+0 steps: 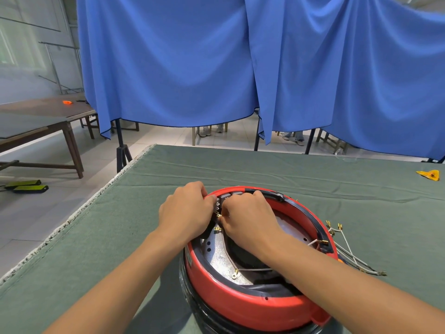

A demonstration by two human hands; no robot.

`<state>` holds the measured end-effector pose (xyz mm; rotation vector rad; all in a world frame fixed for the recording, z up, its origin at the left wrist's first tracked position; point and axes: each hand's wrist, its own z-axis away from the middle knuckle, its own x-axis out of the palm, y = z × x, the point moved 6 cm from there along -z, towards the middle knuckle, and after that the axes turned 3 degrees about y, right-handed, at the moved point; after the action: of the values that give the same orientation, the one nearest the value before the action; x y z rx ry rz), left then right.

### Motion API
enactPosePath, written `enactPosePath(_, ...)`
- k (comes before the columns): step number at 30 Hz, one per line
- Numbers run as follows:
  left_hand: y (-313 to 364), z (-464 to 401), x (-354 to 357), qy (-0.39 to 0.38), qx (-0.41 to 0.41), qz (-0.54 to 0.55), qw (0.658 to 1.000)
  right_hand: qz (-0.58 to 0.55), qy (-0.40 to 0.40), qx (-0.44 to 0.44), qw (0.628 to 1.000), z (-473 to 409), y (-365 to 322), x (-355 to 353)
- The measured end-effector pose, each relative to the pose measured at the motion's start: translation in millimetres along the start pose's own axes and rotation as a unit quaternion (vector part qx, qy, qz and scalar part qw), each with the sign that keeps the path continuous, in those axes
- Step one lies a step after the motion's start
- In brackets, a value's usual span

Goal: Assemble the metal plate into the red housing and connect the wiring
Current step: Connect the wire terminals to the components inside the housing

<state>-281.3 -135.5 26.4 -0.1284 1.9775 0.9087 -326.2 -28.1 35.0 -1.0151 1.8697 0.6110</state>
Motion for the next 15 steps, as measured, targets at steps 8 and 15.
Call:
enactPosePath(8,0.1,-0.7,-0.4,0.006,-0.001,0.001,1.000,-0.016,0.002,0.020,1.000,-0.9,2.1,0.6)
enactPosePath(15,-1.1,-1.3,0.5,-0.005,-0.003,0.004,1.000,-0.029,0.001,0.031,0.999,0.6,2.2,-3.2)
